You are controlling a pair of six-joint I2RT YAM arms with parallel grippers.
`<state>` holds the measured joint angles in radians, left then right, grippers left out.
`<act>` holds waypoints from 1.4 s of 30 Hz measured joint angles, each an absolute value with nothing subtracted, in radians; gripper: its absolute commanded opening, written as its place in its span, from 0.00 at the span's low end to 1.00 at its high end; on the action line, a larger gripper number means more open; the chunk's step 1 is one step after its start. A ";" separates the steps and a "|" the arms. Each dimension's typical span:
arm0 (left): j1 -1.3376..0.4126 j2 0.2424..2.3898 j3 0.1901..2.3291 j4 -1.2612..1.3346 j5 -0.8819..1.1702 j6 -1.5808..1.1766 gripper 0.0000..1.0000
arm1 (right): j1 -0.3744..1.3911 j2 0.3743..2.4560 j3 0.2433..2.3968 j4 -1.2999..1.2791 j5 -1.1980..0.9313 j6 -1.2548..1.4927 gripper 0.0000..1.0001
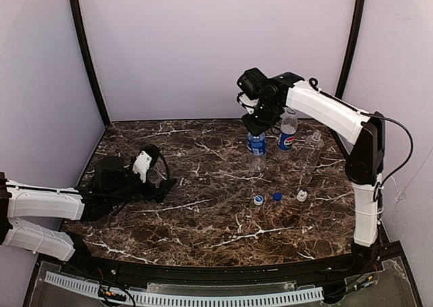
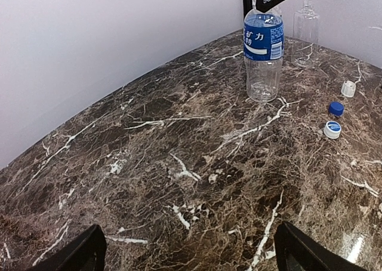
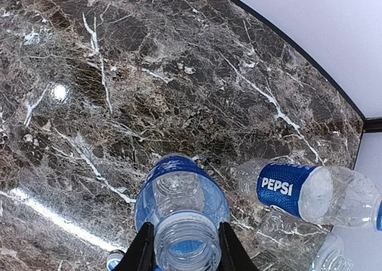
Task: Unscrew the bottle caps
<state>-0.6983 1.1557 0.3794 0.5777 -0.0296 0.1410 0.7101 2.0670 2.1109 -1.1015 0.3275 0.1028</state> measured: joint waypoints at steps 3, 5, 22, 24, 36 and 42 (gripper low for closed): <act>-0.698 1.153 0.377 0.578 -0.043 0.134 0.99 | 0.709 2.066 2.105 -1.092 0.333 0.107 0.20; -0.698 1.153 0.377 0.579 -0.042 0.134 0.99 | 0.709 2.060 2.093 -1.078 0.337 0.110 0.33; -0.698 1.151 0.377 0.579 -0.025 0.128 0.99 | 0.707 2.034 2.028 -1.062 0.358 0.107 0.99; -0.698 1.151 0.377 0.579 -0.024 0.128 0.99 | 0.707 2.034 2.029 -1.055 0.359 0.099 0.99; -0.586 1.101 0.377 0.566 -0.042 0.127 0.99 | 0.609 1.815 1.955 -0.821 0.350 0.029 0.99; -0.435 1.018 0.351 0.526 -0.056 0.118 0.99 | 0.400 1.475 1.597 -0.691 0.368 0.095 0.99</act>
<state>-0.4347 1.0180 0.3511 0.5259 -0.0555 0.1177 0.4004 1.4754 1.5967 -0.6914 0.3676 0.0952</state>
